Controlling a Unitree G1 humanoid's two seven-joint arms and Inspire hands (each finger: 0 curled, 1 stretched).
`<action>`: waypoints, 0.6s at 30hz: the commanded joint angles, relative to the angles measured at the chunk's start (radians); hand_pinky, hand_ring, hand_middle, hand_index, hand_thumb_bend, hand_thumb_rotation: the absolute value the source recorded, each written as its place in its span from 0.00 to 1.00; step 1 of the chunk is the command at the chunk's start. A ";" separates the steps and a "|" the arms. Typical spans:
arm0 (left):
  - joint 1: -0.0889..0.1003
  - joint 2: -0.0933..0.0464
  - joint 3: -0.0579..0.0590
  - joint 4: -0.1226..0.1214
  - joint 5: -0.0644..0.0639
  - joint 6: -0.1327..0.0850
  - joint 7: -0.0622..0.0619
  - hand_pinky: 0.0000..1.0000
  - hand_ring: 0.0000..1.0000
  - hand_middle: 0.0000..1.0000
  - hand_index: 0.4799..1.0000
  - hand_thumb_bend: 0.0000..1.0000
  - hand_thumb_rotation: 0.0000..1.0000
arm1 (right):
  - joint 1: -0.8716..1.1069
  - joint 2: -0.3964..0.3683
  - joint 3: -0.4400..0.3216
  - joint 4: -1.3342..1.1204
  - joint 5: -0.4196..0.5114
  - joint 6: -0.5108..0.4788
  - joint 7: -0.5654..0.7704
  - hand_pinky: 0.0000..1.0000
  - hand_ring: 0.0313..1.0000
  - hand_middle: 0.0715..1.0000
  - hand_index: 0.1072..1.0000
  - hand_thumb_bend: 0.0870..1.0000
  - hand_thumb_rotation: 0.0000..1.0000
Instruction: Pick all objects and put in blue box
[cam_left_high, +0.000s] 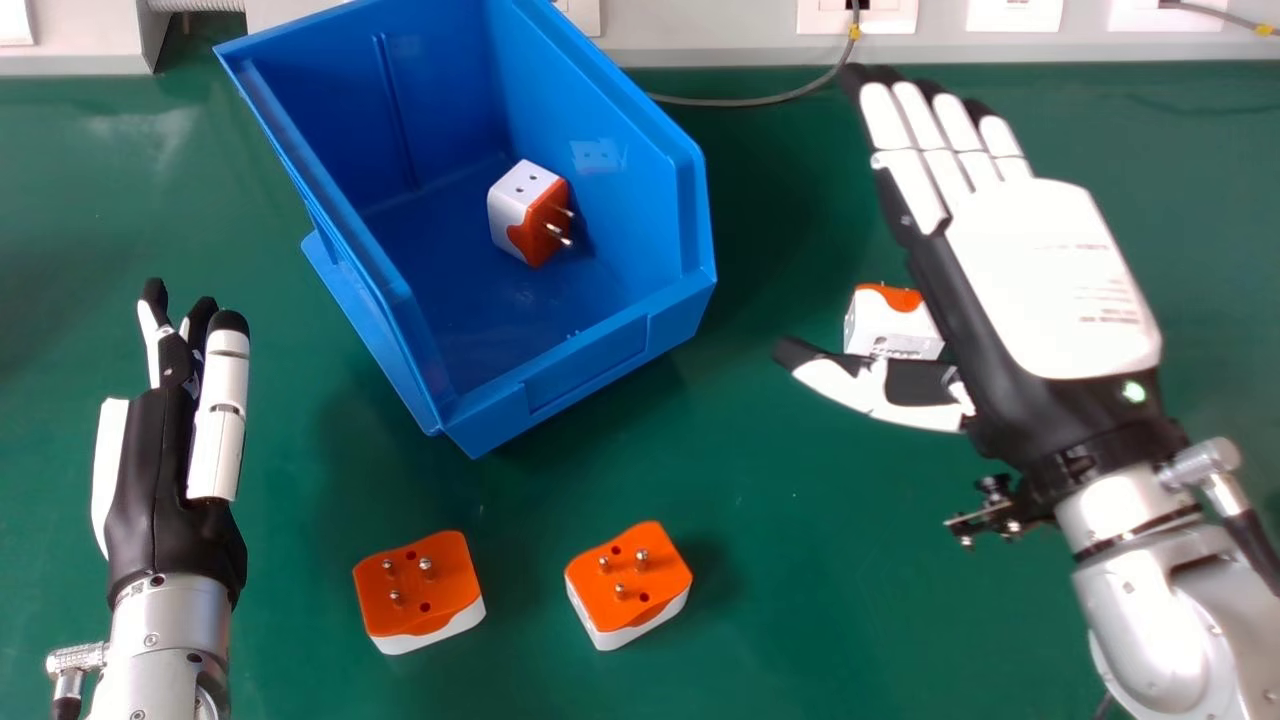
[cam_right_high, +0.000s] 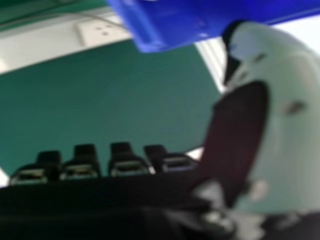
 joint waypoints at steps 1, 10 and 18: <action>0.002 0.012 0.006 -0.027 -0.006 -0.013 -0.007 0.97 0.99 0.99 0.97 0.24 0.89 | -0.014 -0.016 -0.031 0.020 -0.001 0.019 0.018 1.00 1.00 1.00 1.00 0.33 0.39; -0.008 0.009 0.010 -0.016 -0.011 -0.009 -0.008 0.97 0.99 0.99 0.97 0.23 0.89 | -0.112 -0.078 -0.054 0.169 0.022 0.021 0.099 1.00 1.00 1.00 1.00 0.35 0.38; -0.010 0.007 0.008 -0.016 -0.013 -0.008 -0.002 0.98 0.99 0.99 0.97 0.23 0.89 | -0.290 -0.127 0.006 0.430 0.010 -0.001 0.180 0.99 1.00 1.00 1.00 0.37 0.42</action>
